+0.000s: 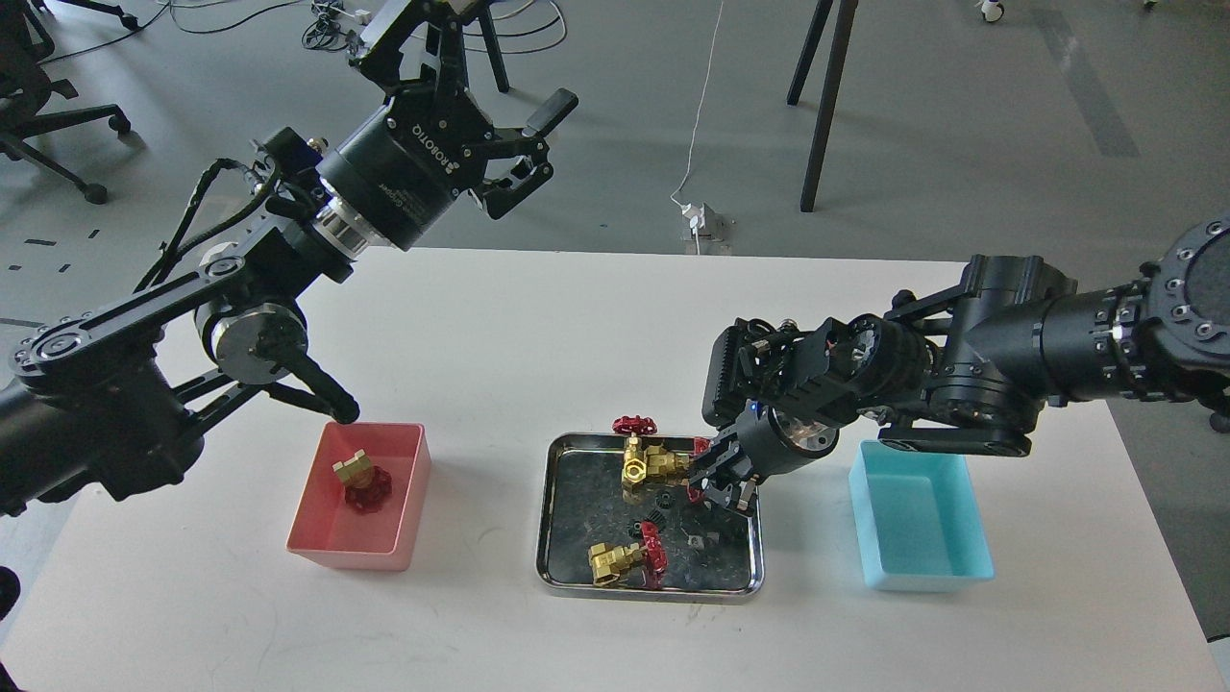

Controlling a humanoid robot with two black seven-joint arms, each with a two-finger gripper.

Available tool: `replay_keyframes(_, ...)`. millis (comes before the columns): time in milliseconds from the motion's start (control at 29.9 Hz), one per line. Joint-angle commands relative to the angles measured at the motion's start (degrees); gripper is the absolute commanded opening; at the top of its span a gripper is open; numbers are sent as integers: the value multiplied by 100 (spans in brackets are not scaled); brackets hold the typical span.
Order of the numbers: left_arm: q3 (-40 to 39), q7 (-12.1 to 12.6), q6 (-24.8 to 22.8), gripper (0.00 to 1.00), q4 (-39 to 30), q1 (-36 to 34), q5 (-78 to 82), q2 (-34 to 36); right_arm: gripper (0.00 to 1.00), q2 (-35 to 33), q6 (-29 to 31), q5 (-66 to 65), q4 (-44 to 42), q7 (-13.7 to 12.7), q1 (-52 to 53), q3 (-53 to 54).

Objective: Place valve in pink box and gear in blue box

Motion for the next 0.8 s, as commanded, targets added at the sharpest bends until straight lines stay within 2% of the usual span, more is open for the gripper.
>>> replay_keyframes(0,-2,0,23,99,0,-5,100,-163,6,-930,-4,0,515,0,351,22)
replay_keyframes(134,-2,0,23,99,0,-5,180,-268,6,-2168,5,-88,1113,0,449,-4)
replay_keyframes(267,-2,0,32,99,9,-5,180,-321,8,-3049,14,-245,1465,0,283,-127)
replay_keyframes(368,7,0,41,99,26,-5,189,-470,9,-3296,-3,-334,1474,9,-60,-101)
replay_keyframes(468,7,0,58,99,26,13,303,-558,17,-3349,-4,-334,1466,9,-184,-57)
replay_keyframes(568,25,0,208,99,26,21,338,-629,40,-3367,-65,-299,1466,9,-263,-48)
replay_keyframes(602,16,0,225,99,18,48,338,-629,54,-3367,-143,-273,1466,9,-289,-40)
replay_keyframes(669,16,0,226,99,26,57,338,-629,100,-3376,-293,-142,1483,9,-342,22)
replay_keyframes(769,16,0,199,99,70,48,338,-550,100,-3376,-302,113,1474,9,-360,118)
